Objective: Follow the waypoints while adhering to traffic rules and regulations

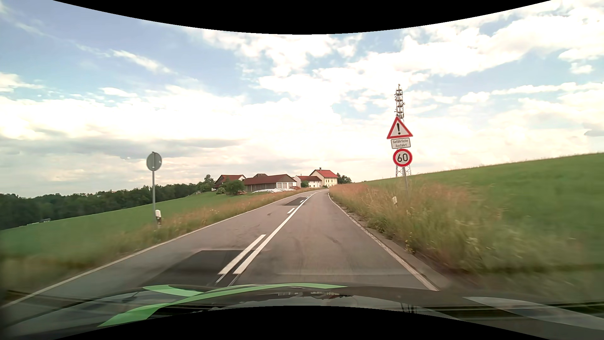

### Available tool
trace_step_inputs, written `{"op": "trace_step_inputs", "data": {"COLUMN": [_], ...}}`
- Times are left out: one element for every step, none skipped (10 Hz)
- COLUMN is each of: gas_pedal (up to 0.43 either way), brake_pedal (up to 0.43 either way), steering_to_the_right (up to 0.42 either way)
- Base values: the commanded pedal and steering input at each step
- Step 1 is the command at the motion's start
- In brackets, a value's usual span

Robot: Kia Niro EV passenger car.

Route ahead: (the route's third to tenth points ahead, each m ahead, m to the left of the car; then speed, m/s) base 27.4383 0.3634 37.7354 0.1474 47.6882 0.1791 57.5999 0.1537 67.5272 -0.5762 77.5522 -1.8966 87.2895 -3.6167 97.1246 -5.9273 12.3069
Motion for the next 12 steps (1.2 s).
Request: {"op": "trace_step_inputs", "data": {"gas_pedal": [0.197, 0.197, 0.197, 0.197, 0.197, 0.197, 0.197, 0.197, 0.197, 0.197, 0.197, 0.197], "brake_pedal": [0.0, 0.0, 0.0, 0.0, 0.0, 0.0, 0.0, 0.0, 0.0, 0.0, 0.0, 0.0], "steering_to_the_right": [-0.006, -0.006, -0.006, -0.006, -0.004, -0.004, -0.003, -0.003, -0.003, -0.003, -0.002, -0.002]}}
